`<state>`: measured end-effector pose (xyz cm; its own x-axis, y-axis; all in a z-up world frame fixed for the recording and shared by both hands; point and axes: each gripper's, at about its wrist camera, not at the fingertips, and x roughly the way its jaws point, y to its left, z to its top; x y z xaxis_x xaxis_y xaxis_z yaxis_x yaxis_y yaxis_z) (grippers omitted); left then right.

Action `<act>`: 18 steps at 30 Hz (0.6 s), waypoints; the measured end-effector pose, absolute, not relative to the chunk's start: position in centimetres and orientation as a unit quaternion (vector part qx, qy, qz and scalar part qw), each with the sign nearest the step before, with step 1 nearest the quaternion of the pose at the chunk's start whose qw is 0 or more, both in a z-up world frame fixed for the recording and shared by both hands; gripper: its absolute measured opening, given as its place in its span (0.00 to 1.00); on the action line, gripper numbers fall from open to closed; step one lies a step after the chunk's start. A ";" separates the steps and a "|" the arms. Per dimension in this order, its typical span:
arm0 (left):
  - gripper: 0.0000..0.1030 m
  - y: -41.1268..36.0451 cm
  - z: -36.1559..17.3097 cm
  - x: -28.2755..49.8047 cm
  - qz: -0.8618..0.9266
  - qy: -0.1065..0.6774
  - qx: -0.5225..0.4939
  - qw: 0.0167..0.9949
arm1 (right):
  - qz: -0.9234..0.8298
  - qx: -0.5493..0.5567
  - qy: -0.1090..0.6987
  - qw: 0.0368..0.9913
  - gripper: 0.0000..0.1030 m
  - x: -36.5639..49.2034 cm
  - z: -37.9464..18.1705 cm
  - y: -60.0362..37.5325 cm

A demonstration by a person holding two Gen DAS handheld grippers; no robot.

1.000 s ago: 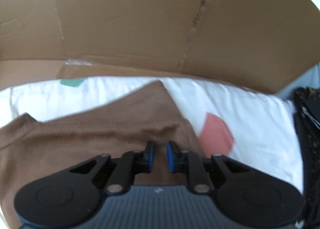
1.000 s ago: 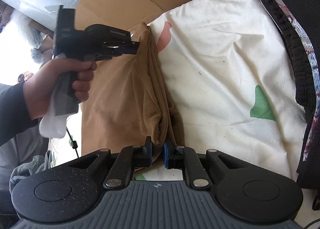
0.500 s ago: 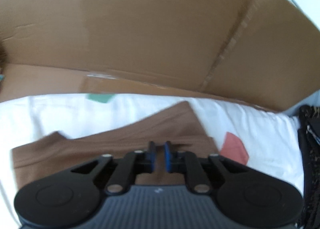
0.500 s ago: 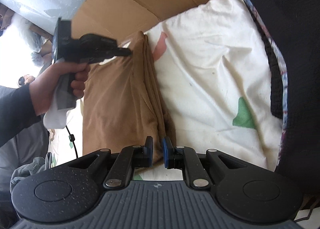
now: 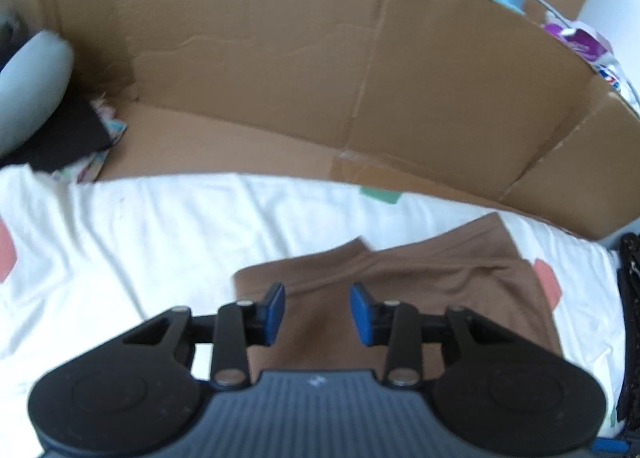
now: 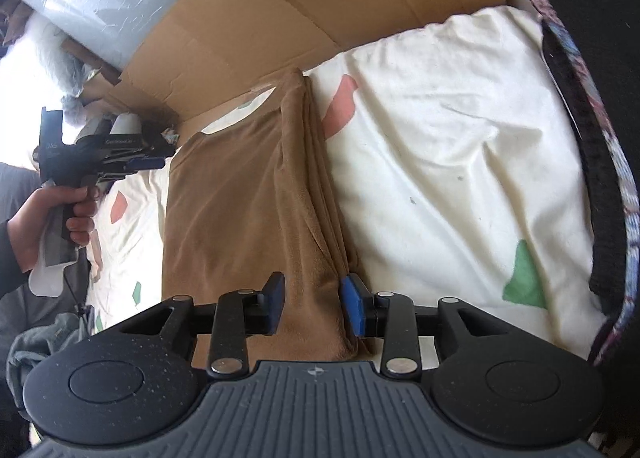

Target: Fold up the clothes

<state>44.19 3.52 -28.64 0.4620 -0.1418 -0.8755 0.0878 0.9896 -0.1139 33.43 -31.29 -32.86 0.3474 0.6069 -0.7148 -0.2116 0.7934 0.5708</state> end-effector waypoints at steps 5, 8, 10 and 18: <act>0.34 4.6 -31.5 44.8 -0.045 0.531 -0.015 0.846 | 0.252 0.153 0.531 0.794 0.33 34.2 -33.6 -30.7; 0.34 5.6 -33.0 45.2 -0.030 0.536 -0.031 0.843 | 0.246 0.148 0.540 0.791 0.33 34.5 -34.5 -30.5; 0.34 6.1 -33.4 45.5 -0.028 0.533 -0.039 0.845 | 0.243 0.146 0.546 0.789 0.33 34.7 -35.0 -30.4; 0.39 7.8 -33.4 45.2 -0.046 0.516 -0.057 0.853 | 0.252 0.137 0.557 0.779 0.34 35.0 -35.5 -30.4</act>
